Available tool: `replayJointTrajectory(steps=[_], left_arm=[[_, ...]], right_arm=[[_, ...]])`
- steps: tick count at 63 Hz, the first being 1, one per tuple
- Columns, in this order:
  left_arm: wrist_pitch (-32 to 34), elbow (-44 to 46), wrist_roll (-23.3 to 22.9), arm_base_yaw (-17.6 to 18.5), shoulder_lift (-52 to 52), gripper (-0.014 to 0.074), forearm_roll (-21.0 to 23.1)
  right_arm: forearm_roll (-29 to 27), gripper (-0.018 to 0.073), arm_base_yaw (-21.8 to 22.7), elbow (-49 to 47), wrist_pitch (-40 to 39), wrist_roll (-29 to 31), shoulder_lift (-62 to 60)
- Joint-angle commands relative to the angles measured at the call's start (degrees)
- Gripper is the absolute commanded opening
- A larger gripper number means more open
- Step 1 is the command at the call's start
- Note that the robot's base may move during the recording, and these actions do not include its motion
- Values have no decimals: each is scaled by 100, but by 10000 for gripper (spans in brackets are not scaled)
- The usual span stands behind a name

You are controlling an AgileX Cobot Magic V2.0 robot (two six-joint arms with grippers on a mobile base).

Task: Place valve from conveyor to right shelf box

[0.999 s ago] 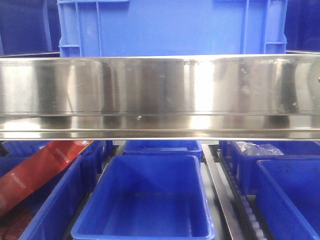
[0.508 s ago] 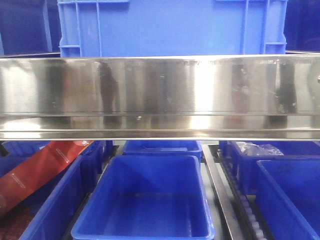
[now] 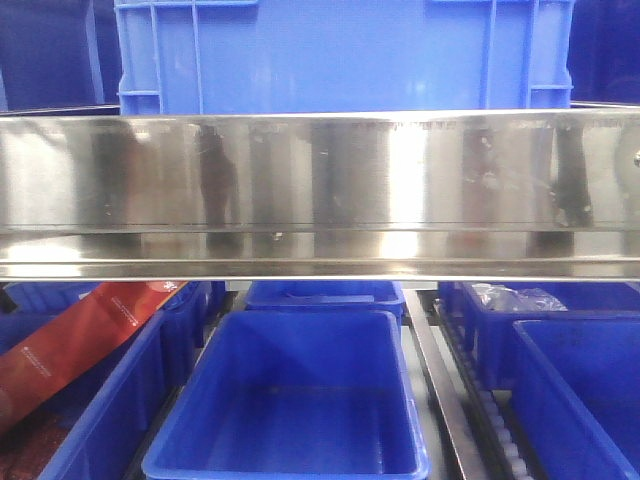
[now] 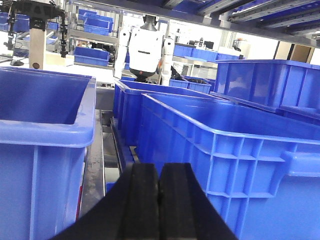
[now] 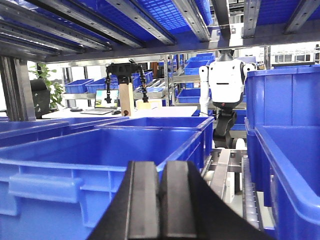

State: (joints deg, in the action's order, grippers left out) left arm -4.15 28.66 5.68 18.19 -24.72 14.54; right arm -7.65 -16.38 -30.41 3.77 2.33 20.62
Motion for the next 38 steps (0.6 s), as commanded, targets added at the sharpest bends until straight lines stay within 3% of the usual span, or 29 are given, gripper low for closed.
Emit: replayJointTrajectory(steps=[1,20,31,38], left_arm=[[93,-3,-35,-18,35,-111,38],[93,-3,-35,-18,35,-111,38],[93,-3,-35,-18,35,-111,38],[93,-3,-35,-18,36,-111,38]], right_arm=[[310,-163,182,376,-13,29,-259],[332,-163,1424,2235,2,29,-1658],[332,-163,1535,3024,-29,29,-2062],[332,-163,1535,3041,-263,29,-2062]])
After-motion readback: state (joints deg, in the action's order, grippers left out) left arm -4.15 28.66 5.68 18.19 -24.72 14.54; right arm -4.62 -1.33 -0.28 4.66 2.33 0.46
